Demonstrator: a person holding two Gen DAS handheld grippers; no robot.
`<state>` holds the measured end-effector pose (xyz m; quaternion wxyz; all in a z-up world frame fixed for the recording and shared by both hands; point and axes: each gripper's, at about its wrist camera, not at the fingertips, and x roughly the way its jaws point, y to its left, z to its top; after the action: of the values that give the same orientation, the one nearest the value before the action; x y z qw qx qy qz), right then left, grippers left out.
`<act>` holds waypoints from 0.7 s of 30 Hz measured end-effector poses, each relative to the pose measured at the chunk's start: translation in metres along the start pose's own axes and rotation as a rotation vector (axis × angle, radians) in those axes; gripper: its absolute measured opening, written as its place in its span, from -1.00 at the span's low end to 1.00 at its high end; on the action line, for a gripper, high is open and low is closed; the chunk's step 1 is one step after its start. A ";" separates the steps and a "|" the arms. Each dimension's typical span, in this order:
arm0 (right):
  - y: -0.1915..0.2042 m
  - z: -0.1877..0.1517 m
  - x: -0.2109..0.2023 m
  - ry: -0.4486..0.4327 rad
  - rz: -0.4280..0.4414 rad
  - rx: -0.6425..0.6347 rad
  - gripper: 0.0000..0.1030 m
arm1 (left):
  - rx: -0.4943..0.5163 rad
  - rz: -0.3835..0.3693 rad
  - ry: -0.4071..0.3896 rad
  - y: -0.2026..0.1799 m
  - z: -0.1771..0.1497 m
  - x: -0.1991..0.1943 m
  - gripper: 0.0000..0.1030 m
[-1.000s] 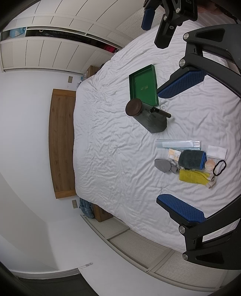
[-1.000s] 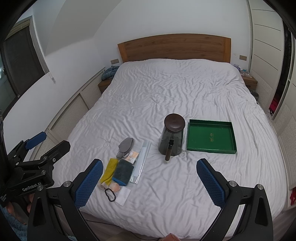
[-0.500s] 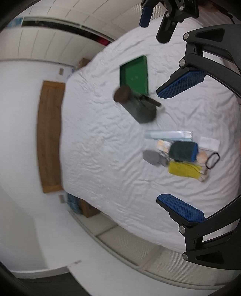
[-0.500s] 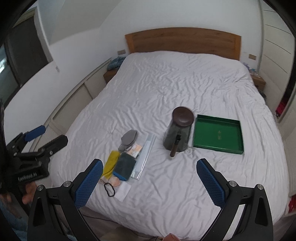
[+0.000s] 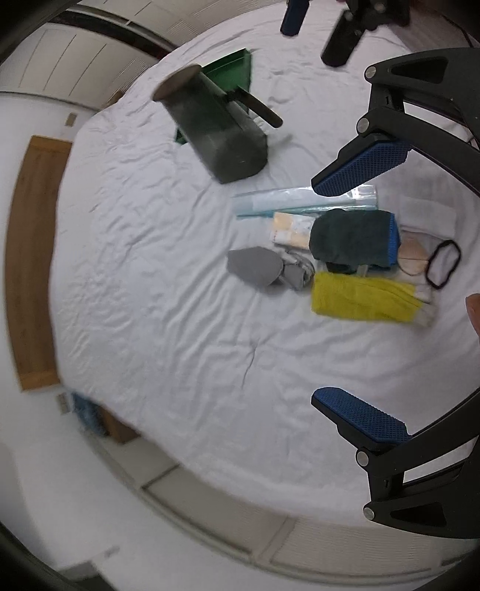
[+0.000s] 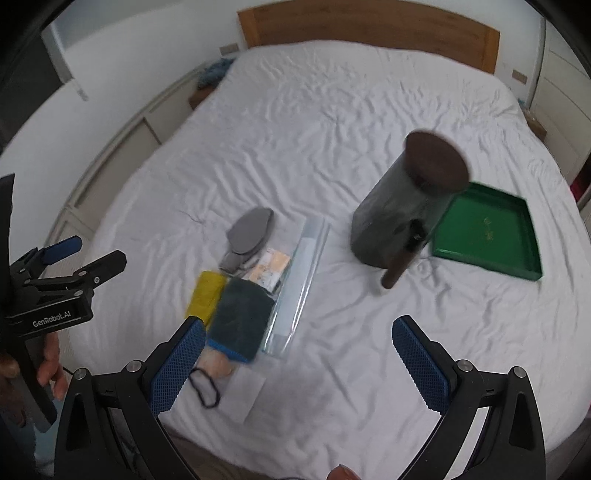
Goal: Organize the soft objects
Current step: 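Grasp the grey fleece item with the left tool while the right tool grasps the clear zip bag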
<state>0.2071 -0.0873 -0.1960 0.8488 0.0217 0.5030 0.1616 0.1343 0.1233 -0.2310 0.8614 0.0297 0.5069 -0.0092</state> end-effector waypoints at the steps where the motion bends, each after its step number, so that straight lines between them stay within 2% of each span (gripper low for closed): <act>1: 0.004 0.003 0.020 0.003 -0.003 0.000 1.00 | 0.004 -0.013 0.014 0.001 0.003 0.015 0.97; 6: 0.011 0.009 0.112 0.053 -0.002 0.030 0.99 | 0.055 -0.039 0.084 -0.003 0.014 0.095 0.97; 12: 0.007 0.009 0.214 0.120 -0.045 0.043 0.99 | 0.115 -0.016 0.132 -0.014 0.028 0.174 0.97; 21: 0.001 0.004 0.302 0.169 -0.075 0.050 0.99 | 0.146 0.004 0.168 -0.020 0.032 0.227 0.97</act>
<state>0.3436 0.0036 -0.4492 0.8081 0.0104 0.5770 0.1181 0.2719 0.1045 -0.4149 0.8114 0.0941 0.5753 -0.0416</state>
